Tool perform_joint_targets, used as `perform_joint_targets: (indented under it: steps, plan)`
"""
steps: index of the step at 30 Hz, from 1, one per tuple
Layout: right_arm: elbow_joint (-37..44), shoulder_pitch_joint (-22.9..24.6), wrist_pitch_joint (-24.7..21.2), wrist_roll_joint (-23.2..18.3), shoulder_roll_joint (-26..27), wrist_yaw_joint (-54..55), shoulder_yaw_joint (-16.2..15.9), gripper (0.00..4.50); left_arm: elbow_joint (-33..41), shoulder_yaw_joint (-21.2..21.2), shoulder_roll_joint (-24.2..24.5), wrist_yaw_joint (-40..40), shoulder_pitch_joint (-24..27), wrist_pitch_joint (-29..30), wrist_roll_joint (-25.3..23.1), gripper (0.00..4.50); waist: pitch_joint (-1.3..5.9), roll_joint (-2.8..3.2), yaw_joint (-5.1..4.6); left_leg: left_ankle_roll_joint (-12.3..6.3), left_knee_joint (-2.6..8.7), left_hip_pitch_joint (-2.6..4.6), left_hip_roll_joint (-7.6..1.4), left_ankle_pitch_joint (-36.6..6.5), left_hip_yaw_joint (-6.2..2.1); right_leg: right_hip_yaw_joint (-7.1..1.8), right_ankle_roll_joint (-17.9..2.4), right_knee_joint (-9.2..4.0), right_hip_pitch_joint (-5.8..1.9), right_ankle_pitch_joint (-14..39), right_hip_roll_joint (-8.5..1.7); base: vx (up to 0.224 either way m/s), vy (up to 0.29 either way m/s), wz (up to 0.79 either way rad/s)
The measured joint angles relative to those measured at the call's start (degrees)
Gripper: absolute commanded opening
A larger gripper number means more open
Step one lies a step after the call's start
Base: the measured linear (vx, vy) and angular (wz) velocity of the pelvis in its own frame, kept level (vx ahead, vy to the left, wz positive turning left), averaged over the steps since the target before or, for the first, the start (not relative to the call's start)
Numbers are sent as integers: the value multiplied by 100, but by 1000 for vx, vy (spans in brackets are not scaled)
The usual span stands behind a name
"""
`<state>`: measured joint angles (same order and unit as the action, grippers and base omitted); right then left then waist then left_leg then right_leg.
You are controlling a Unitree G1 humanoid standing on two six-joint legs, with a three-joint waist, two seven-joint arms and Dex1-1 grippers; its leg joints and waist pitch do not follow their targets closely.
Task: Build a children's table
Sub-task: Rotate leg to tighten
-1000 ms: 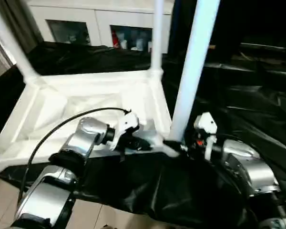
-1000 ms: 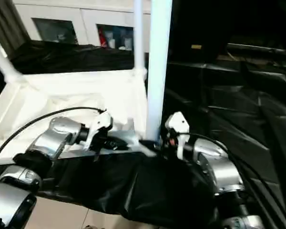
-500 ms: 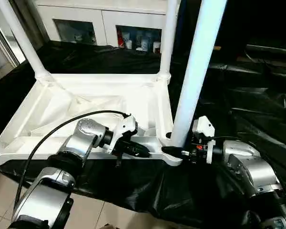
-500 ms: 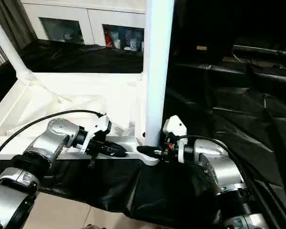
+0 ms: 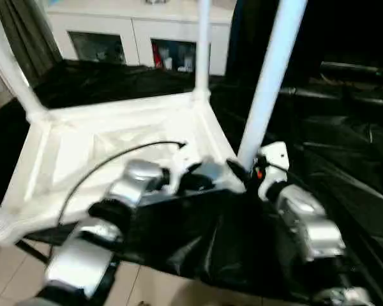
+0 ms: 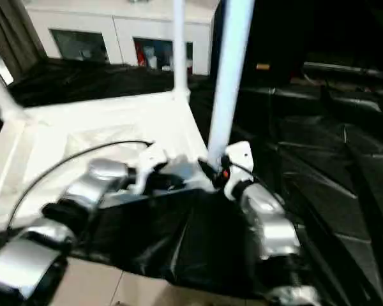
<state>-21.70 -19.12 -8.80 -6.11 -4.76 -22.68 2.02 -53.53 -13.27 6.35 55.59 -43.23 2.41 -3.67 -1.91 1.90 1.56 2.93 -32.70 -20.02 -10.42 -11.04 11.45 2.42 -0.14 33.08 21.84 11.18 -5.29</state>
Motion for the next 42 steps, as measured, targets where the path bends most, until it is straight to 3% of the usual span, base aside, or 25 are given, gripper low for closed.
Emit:
perform_joint_targets:
  steps: [4,11,12,18,24,34,42]
  plan:
    - [-205,-118,112,177,187,660,128,202,-34,-2,-287,-526,-16,52,-109,0,10,-18,8,0,1,1,5,0,-2,-7,17,-2,-2,10,0,0,0,0]
    - [-286,-154,265,218,174,592,146,202,-35,-8,-307,-566,-13,14,-123,0,15,-32,12,-1,2,-3,12,0,-4,-16,19,-3,-2,9,0,0,0,0]
    - [-304,-177,256,207,157,502,149,257,-35,-8,-277,-522,-12,-9,-120,0,14,-34,12,-1,3,-4,12,0,-5,-15,19,-2,0,9,0,0,0,0]
    - [-324,-291,16,-105,-150,-760,47,307,-30,-4,91,69,13,-213,-81,0,8,-19,-66,0,45,-6,9,0,-15,5,24,1,6,0,3,0,0,0]
    - [-141,-306,-181,-325,-734,-2200,-358,307,47,-9,547,1013,75,-337,102,0,5,-15,-118,0,53,-14,-26,2,-22,34,13,4,16,-18,24,0,0,0]
    - [307,-113,-417,-612,-1586,-4042,-868,307,389,-149,886,2395,186,-146,307,0,-14,-28,186,-24,16,-53,-47,10,3,51,-1,12,59,-3,17,17,-1,0]
    - [549,35,-583,-729,-1835,-4357,-931,238,544,-245,902,2575,278,-113,305,0,-20,-38,236,-22,-1,-48,-47,11,22,48,-1,19,47,-4,2,0,0,0]
